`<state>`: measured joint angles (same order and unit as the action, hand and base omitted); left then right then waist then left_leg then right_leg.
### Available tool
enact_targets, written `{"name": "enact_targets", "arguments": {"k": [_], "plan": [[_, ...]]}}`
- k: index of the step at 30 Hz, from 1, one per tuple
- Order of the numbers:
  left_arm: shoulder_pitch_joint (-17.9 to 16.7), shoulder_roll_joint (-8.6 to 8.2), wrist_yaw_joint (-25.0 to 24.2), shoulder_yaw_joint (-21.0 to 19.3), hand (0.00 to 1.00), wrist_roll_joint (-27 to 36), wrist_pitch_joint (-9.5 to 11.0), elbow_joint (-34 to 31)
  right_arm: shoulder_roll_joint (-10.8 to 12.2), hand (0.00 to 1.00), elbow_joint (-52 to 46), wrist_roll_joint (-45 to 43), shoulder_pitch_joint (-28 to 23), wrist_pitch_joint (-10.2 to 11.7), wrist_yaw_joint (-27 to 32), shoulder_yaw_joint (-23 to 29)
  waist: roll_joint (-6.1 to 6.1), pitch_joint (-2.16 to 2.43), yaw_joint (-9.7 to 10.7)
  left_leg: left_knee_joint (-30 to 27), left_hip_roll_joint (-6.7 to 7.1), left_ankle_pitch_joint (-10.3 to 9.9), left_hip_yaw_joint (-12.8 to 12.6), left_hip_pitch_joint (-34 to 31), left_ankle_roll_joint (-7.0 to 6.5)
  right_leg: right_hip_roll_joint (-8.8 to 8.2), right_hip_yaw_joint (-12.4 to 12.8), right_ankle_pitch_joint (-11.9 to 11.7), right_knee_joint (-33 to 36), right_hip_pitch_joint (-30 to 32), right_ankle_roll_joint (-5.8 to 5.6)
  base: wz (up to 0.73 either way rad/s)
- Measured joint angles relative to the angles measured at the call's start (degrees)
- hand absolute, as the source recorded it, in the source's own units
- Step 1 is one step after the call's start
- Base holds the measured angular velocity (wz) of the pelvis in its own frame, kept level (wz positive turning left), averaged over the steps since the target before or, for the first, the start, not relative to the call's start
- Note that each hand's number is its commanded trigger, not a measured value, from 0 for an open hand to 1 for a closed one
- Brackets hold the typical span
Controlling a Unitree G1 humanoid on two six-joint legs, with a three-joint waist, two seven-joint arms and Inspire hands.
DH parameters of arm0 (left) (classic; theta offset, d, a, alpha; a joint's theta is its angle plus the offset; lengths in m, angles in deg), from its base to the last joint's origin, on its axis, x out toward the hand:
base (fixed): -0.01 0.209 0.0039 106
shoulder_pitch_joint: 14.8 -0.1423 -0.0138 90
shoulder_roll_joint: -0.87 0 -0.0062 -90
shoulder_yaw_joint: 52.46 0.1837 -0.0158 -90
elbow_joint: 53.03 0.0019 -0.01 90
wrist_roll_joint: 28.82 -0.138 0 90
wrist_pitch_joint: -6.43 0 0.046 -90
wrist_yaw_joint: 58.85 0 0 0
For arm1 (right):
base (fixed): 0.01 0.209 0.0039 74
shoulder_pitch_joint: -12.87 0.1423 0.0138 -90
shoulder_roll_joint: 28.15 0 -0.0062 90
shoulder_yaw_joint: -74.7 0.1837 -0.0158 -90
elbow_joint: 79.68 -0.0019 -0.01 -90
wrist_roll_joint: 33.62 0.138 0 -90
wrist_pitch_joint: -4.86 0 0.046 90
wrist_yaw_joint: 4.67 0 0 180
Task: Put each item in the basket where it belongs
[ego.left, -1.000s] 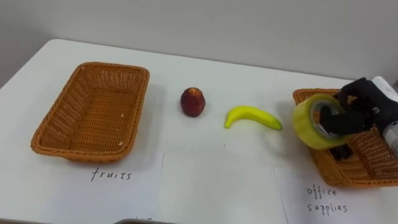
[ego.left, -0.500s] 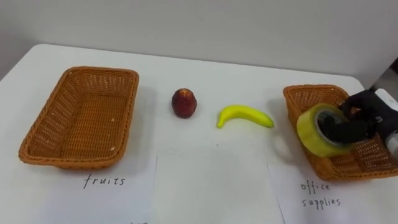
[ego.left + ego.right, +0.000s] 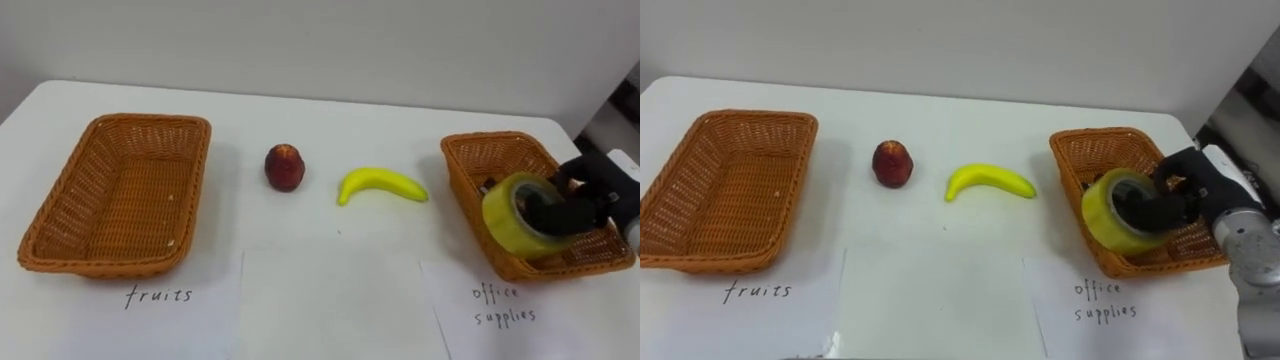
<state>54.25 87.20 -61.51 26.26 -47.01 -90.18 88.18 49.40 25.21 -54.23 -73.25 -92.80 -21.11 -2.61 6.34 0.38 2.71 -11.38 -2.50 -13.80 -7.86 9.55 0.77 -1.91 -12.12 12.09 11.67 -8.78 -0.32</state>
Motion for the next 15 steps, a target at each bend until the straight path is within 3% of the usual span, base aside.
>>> {"name": "enact_targets", "arguments": {"k": [1,3,4,5,15], "plan": [[0.0,0.00,0.0,0.0,0.00,-0.1,-0.1,0.0,0.0,0.81,0.0,-0.2,0.0,-0.1,-0.1,0.1,-0.01,0.05,0.0,0.0,0.01,0.0,0.0,0.1,0.01,0.03,0.4,0.0,0.0,0.1,0.00,-0.04],[0.0,0.04,0.0,0.0,0.00,-0.1,-0.4,0.0,0.0,0.63,0.0,-0.2,0.0,-0.4,-0.5,0.3,-0.01,0.07,-0.1,0.0,0.04,0.0,0.0,0.0,0.01,0.04,0.7,0.0,0.0,0.3,0.00,-0.06],[0.0,0.05,0.0,0.0,0.00,-0.1,-0.5,0.0,0.0,0.40,0.0,-0.2,0.0,-0.6,-0.7,0.4,0.09,0.13,-0.1,0.0,0.06,0.0,0.0,-0.1,0.00,0.04,0.8,0.0,0.1,0.4,0.00,-0.05],[0.0,0.06,0.0,0.0,0.00,-0.1,-0.5,0.0,0.0,0.00,0.0,-0.2,0.0,-0.6,-0.7,0.4,0.15,0.16,-0.1,0.0,0.06,0.0,0.0,-0.1,0.00,0.04,0.8,0.0,0.1,0.4,0.00,-0.04],[1.4,0.17,0.0,0.3,0.00,0.0,-0.5,0.4,0.0,0.00,3.1,-0.2,-0.7,-1.1,-2.1,0.4,0.75,0.00,-1.8,0.0,0.00,0.0,-0.2,-0.8,0.03,0.13,1.0,0.0,0.1,1.6,0.03,-0.02]]}}
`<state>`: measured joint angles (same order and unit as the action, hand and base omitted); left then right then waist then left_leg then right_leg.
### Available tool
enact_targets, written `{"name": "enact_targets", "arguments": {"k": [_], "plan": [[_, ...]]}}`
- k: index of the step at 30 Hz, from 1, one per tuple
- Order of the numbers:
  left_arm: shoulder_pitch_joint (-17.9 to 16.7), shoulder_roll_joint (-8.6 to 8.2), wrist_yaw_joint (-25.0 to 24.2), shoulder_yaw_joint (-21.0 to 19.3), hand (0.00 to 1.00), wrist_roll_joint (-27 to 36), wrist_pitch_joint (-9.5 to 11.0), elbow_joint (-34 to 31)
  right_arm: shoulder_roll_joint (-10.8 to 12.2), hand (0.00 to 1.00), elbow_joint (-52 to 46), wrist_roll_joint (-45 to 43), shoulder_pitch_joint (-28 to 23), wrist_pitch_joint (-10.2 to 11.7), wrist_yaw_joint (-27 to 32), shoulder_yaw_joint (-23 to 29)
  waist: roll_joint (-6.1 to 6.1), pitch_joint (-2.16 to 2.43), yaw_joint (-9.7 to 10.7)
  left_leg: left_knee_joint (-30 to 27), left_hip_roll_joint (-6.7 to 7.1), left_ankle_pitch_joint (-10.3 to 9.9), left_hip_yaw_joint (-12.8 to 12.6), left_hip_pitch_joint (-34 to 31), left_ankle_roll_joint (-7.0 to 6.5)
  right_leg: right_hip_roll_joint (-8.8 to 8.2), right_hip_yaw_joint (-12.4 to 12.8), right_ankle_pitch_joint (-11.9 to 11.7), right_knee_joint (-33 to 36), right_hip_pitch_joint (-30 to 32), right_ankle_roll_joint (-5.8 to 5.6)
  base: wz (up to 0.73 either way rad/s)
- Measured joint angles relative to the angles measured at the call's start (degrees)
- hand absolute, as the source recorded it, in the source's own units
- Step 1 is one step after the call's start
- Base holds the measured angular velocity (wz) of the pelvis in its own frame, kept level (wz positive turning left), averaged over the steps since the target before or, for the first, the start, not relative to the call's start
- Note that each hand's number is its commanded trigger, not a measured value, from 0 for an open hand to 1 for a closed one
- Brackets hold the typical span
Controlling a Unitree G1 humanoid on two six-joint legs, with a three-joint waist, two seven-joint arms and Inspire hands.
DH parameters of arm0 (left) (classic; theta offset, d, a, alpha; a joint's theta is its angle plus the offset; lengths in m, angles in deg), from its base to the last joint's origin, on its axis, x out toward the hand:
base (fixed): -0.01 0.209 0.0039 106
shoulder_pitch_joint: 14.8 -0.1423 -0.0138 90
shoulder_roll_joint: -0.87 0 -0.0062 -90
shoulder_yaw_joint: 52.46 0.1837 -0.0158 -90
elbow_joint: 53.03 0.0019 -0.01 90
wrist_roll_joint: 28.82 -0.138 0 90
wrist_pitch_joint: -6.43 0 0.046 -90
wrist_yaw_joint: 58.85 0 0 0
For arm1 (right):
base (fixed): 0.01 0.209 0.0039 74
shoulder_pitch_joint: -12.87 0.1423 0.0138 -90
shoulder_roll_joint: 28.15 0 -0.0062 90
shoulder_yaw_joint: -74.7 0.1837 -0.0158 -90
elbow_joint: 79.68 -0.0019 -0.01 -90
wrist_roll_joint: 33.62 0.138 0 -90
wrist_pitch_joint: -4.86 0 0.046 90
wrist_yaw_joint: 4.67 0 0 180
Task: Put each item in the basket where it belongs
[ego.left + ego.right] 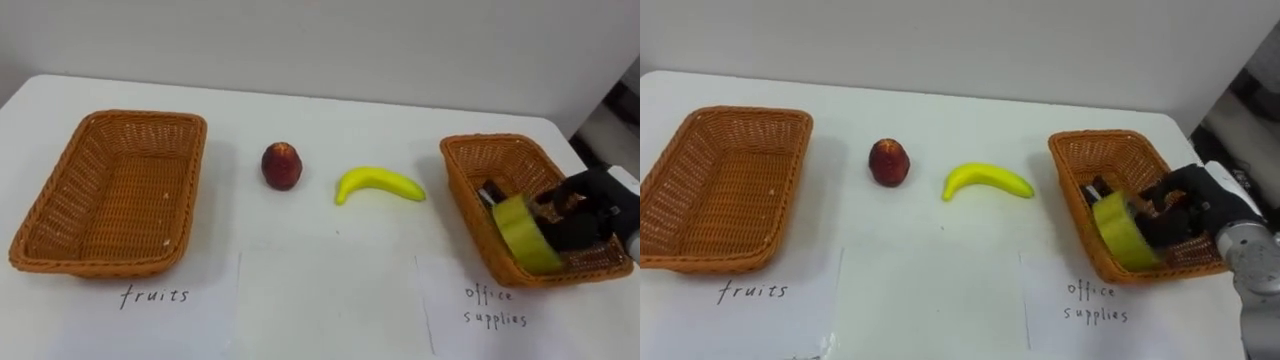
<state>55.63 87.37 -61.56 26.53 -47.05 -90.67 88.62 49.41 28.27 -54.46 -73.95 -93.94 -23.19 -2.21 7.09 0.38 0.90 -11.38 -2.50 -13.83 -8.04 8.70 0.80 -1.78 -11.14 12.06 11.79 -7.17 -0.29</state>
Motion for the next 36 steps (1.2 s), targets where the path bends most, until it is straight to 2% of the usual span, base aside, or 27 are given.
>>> {"name": "enact_targets", "arguments": {"k": [5,21,36], "plan": [[0.3,0.10,0.5,0.0,0.00,0.0,0.0,0.0,0.0,0.00,2.1,-0.2,0.0,0.0,-0.6,0.0,0.04,-0.08,-1.2,0.0,0.00,0.0,0.0,-0.2,0.00,0.03,0.0,0.0,0.0,0.1,0.03,0.00],[0.3,0.13,2.6,0.0,0.00,0.0,0.0,0.1,0.0,0.00,2.1,-0.5,0.0,0.0,-0.7,0.0,-0.14,-0.12,-1.3,0.2,-0.17,-0.1,-0.5,-0.4,0.08,0.19,0.2,0.0,0.1,0.6,0.05,0.00],[0.1,0.18,2.6,0.0,0.00,0.0,0.0,0.8,0.0,0.00,2.1,-0.2,-0.1,0.0,0.4,-0.5,-0.22,-0.14,-1.3,0.3,-0.23,-0.1,-0.7,-0.3,0.10,0.18,0.3,0.0,0.5,0.7,0.06,0.00]]}}
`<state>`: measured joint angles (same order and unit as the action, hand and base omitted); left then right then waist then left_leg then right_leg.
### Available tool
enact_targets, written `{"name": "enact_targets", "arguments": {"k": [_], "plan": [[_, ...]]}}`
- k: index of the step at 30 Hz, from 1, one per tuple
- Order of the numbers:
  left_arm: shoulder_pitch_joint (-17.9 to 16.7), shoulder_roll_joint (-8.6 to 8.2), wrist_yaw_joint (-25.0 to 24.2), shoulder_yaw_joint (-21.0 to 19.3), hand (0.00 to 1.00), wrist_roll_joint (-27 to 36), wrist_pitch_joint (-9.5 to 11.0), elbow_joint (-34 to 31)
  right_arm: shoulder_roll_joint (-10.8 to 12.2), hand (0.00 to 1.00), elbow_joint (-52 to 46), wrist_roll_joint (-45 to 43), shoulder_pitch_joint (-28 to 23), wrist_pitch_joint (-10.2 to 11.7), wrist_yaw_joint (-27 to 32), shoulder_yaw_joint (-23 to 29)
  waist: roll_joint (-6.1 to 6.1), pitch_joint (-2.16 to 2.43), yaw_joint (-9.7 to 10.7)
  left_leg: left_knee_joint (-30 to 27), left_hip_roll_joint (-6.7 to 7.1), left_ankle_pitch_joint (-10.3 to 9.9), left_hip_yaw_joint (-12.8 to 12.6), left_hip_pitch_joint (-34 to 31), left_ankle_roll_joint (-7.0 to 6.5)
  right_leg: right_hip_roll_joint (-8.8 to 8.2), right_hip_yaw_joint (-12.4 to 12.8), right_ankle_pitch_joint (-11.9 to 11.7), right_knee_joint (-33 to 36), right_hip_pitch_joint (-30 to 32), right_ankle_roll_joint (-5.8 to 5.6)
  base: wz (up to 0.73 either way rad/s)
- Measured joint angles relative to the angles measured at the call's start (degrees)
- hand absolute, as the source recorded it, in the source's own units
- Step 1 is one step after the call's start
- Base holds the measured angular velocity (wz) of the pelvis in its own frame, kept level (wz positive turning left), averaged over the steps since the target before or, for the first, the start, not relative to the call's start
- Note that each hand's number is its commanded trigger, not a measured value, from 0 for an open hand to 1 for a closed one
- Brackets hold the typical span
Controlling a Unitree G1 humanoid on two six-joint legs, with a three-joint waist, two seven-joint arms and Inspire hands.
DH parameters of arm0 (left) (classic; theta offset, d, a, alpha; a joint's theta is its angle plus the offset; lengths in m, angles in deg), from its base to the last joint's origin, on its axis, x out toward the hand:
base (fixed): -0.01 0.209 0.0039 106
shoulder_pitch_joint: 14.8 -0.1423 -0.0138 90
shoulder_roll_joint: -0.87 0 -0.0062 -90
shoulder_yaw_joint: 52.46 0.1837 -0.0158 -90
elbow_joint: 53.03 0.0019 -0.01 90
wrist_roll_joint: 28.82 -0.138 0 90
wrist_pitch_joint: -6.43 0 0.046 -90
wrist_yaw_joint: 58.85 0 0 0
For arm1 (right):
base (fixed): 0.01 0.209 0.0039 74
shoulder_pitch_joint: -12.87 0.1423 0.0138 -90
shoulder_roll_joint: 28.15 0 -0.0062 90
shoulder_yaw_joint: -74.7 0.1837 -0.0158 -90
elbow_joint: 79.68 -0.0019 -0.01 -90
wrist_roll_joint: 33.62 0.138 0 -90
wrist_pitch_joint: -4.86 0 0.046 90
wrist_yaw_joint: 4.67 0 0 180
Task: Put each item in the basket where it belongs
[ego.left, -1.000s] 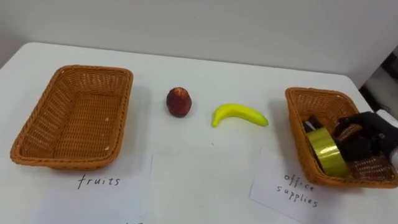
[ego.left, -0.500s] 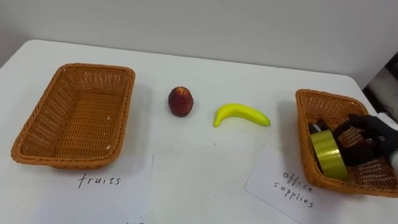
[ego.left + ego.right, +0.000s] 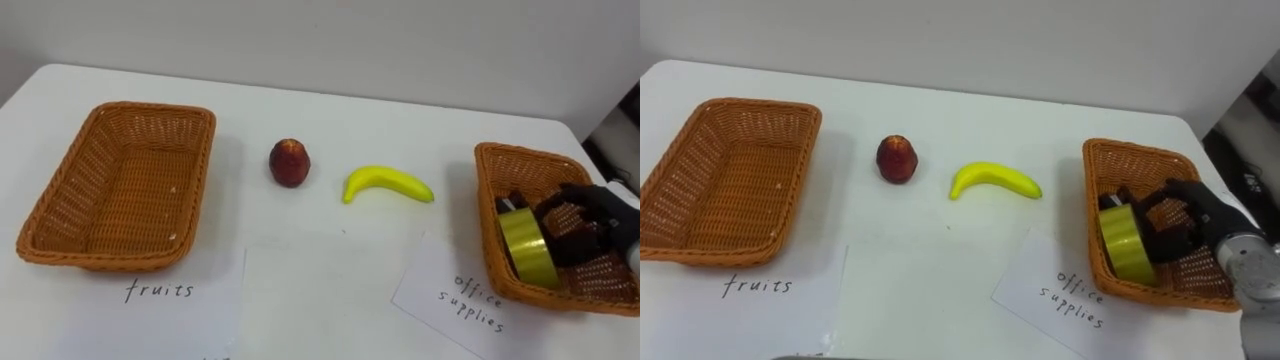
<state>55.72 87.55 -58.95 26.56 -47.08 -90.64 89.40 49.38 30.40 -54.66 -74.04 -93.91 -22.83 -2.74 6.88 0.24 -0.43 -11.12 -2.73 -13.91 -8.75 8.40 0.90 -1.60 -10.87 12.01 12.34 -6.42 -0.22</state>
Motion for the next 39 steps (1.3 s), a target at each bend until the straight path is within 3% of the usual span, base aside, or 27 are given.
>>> {"name": "enact_targets", "arguments": {"k": [8,16,19,25,31,39], "plan": [[-0.2,0.10,0.0,-0.1,0.00,0.1,0.0,-0.1,-1.2,0.00,-1.6,0.0,0.0,0.0,0.1,0.0,0.26,0.13,0.4,0.0,0.00,0.0,0.0,0.1,0.00,-0.08,0.0,0.0,0.3,-0.2,0.00,0.00],[-0.1,1.55,-0.6,-0.1,0.00,0.6,0.1,-0.4,-1.9,0.00,-10.9,-0.1,0.3,0.1,0.5,0.1,1.18,-0.50,1.6,-0.1,0.02,0.0,-0.1,0.1,0.00,-0.08,0.1,0.1,0.1,-0.4,0.00,0.00],[-0.2,1.67,-0.6,-0.1,0.00,0.6,0.1,-0.8,-1.9,0.00,-12.6,0.0,0.4,0.1,0.8,0.1,1.51,-0.38,1.5,-0.1,0.06,0.0,-0.3,0.2,-0.05,-0.08,0.3,0.1,0.0,-0.4,-0.01,0.00],[-0.3,1.55,-0.6,-0.2,0.00,0.6,0.1,-0.5,-2.3,0.00,-16.2,-2.6,1.4,0.1,1.5,0.3,0.93,-0.32,1.4,-0.2,0.02,0.0,-0.6,-0.3,-0.05,0.01,1.0,0.0,0.5,0.7,0.01,-0.04],[0.0,1.40,-0.6,-0.5,0.00,0.6,0.1,-0.5,-3.7,0.00,-21.1,-4.3,3.5,0.7,2.3,0.6,0.17,0.06,1.6,-0.4,-0.01,0.0,-1.4,-1.2,-0.07,-0.03,1.7,0.0,1.3,2.4,0.01,-0.08],[-0.2,1.12,-0.6,-1.3,0.00,0.5,0.5,0.7,-3.9,0.00,-23.4,-4.2,4.9,0.7,4.8,3.2,0.35,-0.04,1.5,-0.7,-0.02,0.0,-1.5,-1.1,-0.08,-0.07,2.2,0.0,1.9,2.7,0.01,-0.02]]}}
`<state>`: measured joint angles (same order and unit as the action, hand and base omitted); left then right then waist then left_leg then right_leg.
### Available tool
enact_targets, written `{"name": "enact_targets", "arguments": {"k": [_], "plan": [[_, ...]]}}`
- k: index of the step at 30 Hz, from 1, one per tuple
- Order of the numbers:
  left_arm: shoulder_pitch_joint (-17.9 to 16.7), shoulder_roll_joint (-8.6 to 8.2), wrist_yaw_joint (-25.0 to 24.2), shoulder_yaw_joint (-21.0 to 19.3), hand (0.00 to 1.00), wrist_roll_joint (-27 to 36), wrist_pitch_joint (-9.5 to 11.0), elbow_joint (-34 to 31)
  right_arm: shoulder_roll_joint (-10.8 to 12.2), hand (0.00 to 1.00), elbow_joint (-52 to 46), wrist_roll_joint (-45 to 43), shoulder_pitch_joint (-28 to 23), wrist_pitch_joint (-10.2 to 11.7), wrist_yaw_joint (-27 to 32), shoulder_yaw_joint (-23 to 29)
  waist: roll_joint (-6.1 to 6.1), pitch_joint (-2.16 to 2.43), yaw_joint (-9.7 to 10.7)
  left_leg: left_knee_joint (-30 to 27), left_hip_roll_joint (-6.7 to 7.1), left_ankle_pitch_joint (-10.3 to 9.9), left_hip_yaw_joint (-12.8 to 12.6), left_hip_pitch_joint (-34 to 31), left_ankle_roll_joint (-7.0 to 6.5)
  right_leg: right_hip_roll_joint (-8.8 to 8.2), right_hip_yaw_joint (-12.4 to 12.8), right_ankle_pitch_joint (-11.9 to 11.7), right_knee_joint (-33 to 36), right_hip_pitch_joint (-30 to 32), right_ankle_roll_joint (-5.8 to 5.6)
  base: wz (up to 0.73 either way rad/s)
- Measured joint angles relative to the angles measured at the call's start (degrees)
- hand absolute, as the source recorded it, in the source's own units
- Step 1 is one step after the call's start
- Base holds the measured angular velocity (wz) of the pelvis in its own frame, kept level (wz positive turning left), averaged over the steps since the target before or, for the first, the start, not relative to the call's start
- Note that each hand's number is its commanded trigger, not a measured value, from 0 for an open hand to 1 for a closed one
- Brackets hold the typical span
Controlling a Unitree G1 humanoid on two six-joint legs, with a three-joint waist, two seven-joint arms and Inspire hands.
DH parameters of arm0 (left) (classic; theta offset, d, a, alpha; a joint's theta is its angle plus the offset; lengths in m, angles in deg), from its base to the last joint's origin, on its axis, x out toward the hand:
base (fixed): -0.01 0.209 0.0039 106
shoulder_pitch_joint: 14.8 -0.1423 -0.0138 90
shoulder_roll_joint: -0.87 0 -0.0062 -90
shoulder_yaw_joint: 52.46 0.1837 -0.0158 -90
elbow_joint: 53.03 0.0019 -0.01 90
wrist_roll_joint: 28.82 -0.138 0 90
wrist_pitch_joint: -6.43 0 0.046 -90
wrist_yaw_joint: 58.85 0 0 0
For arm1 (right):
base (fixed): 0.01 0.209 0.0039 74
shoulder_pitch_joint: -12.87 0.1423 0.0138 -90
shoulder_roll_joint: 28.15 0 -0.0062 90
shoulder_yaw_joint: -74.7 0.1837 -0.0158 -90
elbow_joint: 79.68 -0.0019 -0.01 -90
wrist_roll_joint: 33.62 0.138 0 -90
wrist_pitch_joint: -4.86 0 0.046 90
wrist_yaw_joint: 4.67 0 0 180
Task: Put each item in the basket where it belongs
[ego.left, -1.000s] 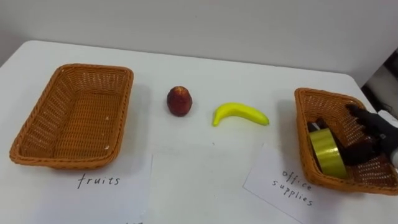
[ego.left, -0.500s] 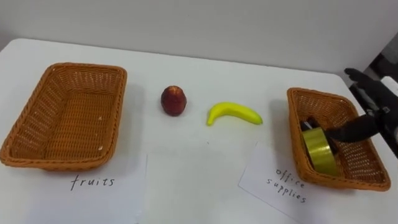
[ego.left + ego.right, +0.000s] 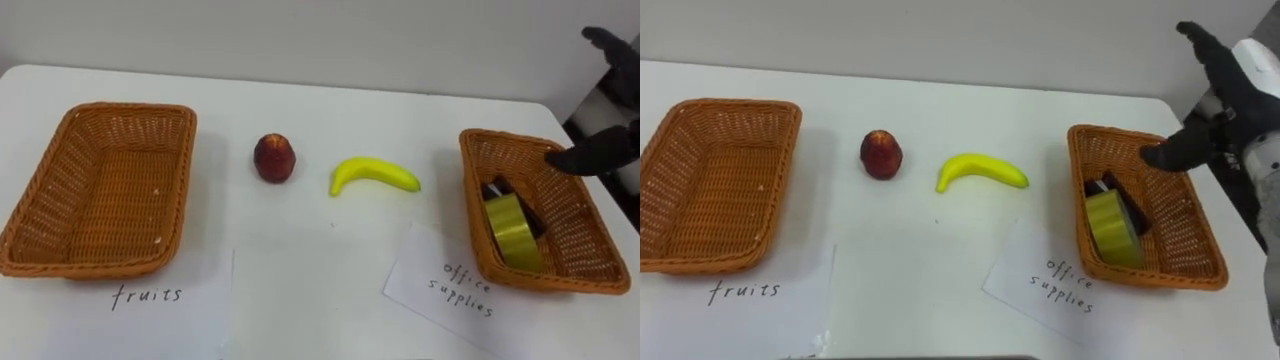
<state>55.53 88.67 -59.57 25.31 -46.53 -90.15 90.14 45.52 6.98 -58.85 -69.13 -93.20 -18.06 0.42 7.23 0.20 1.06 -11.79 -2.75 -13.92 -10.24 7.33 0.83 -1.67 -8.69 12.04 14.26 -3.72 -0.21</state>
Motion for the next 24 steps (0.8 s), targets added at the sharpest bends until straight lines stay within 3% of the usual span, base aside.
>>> {"name": "enact_targets", "arguments": {"k": [1,8,15,24], "plan": [[0.2,0.00,0.0,0.0,0.00,0.0,0.0,0.1,0.0,0.00,0.0,0.1,0.3,0.0,0.4,0.0,-0.25,-0.20,-0.2,0.0,0.00,0.0,0.0,0.0,-0.01,0.00,0.1,0.0,0.2,0.1,0.00,-0.03],[1.2,0.07,-0.2,0.0,0.00,0.0,0.3,0.3,0.0,0.00,-1.5,0.4,1.1,0.0,0.7,-0.2,-0.27,-0.28,-1.8,-0.1,0.06,0.0,0.2,-0.4,-0.06,0.10,0.5,0.0,0.2,0.4,0.07,-0.04],[1.5,0.11,0.0,0.1,0.00,0.0,0.3,0.4,0.0,0.00,-1.5,0.4,1.5,0.0,0.8,-1.1,0.52,-0.73,-2.9,-0.1,0.12,0.0,1.8,0.1,-0.05,0.09,-0.8,0.0,-0.7,-1.2,0.07,0.10],[1.5,0.15,0.2,0.1,0.00,0.0,0.4,0.8,0.0,0.00,-0.6,0.2,1.5,0.1,0.7,-3.5,0.74,-0.68,-3.6,0.1,0.30,0.0,2.8,-0.8,-0.06,-0.08,-1.6,0.0,-0.7,-1.1,0.05,0.05]]}}
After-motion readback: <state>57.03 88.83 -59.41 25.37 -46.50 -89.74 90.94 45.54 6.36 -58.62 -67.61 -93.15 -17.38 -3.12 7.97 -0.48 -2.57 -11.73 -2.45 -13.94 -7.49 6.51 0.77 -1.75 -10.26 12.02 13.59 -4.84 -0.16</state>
